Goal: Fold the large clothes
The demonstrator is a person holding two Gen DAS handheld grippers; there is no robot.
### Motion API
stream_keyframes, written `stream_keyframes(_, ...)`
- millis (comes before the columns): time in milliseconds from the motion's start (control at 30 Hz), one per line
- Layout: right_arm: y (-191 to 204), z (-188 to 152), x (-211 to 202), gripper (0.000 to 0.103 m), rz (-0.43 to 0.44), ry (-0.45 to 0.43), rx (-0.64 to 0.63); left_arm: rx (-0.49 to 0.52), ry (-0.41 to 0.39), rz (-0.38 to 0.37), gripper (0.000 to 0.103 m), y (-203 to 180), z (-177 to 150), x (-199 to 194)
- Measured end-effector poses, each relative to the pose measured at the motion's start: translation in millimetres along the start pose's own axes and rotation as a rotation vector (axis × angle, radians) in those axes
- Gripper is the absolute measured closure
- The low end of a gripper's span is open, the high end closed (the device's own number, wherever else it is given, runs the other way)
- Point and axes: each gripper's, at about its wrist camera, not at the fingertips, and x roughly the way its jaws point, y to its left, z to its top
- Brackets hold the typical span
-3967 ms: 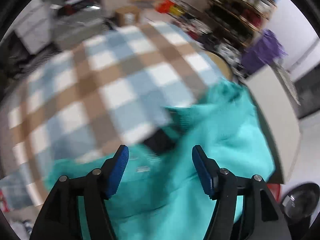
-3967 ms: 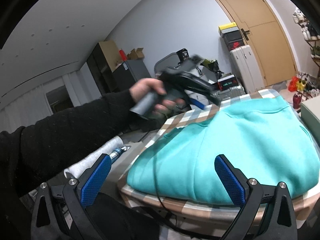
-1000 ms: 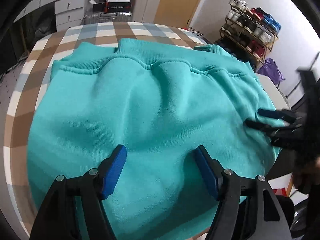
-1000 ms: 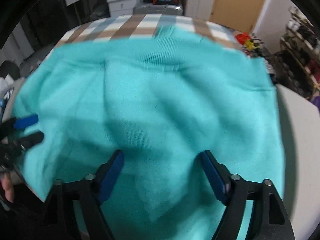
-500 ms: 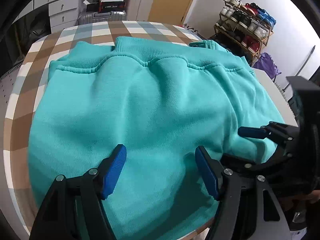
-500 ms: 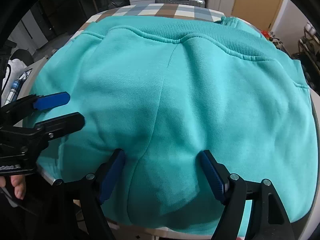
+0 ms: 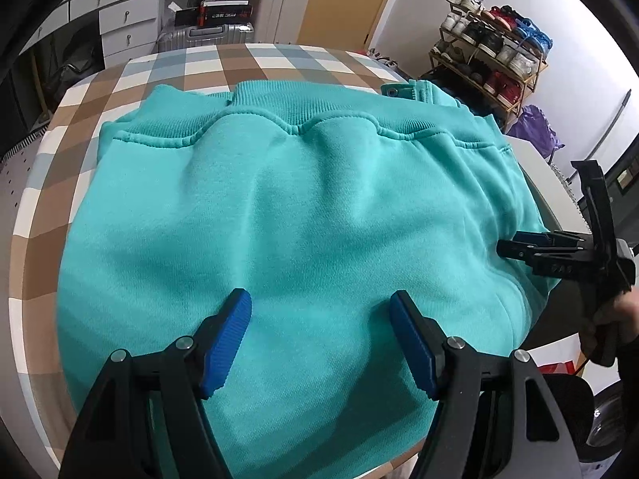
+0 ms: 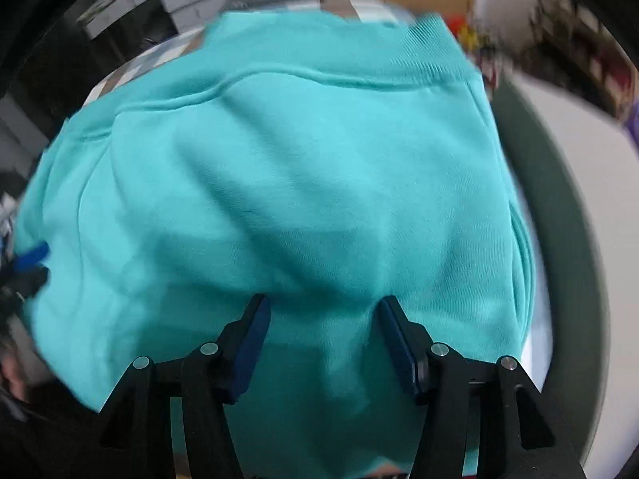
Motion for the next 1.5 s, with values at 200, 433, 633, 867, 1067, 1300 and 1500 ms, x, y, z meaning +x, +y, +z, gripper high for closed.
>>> stream_keyframes(200, -4, 43, -34, 0.048, 0.081, 0.015, -0.017, 0.005, -0.005, 0.024, 0.036, -3, -1, -1)
stream_keyframes(433, 4, 93, 11, 0.047, 0.029, 0.045, -0.005, 0.001, 0.007, 0.038, 0.035, -5, 0, 0)
stream_keyframes(633, 16, 90, 28, 0.042, -0.011, -0.038, -0.032, 0.005, 0.012, 0.021, 0.035, -3, 1, 1)
stream_keyframes(867, -11, 53, -56, 0.049, 0.169, -0.126, -0.073, 0.010, 0.008, 0.033, 0.035, -7, 0, 0)
stream_keyframes(1067, -22, 1, -52, 0.054, 0.144, 0.046, -0.114, -0.004, 0.003, 0.045, 0.035, -8, -1, -1)
stream_keyframes(1300, -13, -11, -12, 0.053, 0.023, 0.043, -0.035, 0.029, 0.002, 0.024, 0.035, -9, -2, -11)
stream_keyframes(1500, 12, 4, -32, 0.061, -0.034, 0.047, -0.038, 0.083, -0.118, -0.125, 0.035, -11, -16, -61)
